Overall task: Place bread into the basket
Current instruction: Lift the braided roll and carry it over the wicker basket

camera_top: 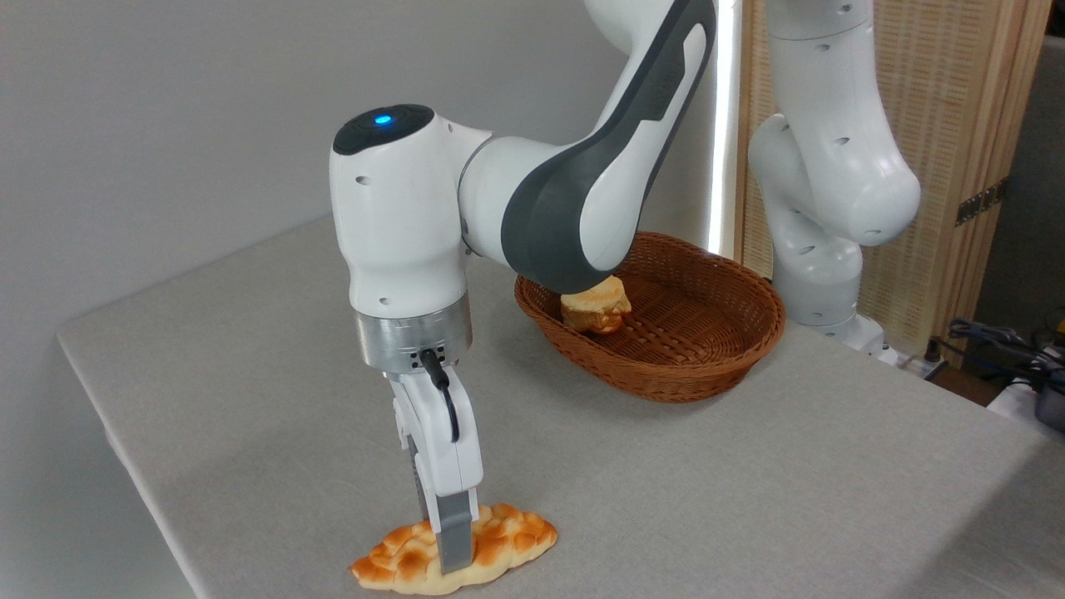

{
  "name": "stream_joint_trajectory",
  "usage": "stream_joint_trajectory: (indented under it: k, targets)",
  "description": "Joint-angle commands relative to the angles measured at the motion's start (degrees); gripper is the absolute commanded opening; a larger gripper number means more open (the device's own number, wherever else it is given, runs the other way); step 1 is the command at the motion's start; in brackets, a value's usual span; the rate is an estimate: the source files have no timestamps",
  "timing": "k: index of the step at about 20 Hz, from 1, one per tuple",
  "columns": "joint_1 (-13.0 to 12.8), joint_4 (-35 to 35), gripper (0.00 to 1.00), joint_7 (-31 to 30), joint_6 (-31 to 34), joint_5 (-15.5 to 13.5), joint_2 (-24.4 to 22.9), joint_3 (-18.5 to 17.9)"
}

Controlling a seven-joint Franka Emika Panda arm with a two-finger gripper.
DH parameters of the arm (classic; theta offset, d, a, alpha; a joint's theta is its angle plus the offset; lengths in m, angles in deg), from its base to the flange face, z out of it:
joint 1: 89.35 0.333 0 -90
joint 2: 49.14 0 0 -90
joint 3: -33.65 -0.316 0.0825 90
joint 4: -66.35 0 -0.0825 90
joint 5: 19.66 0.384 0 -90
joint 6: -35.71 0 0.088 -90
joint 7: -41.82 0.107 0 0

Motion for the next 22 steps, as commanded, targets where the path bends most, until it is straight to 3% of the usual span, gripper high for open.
stream_joint_trajectory:
  k: [1,9,13,17,22]
  targets:
    - [-0.3,0.2,0.52,1.5,-0.4,-0.8,-0.6,-0.5]
    - [-1.2,0.2,0.54,-0.9,3.4,-3.1,-8.3,0.0]
    - [-3.0,0.1,0.56,-8.3,10.5,-3.2,-13.8,0.1]
    - [-3.8,0.1,0.6,-21.1,20.2,-3.2,-19.6,0.5]
    - [-4.5,0.1,0.61,-27.1,34.8,-2.5,-24.4,1.7]
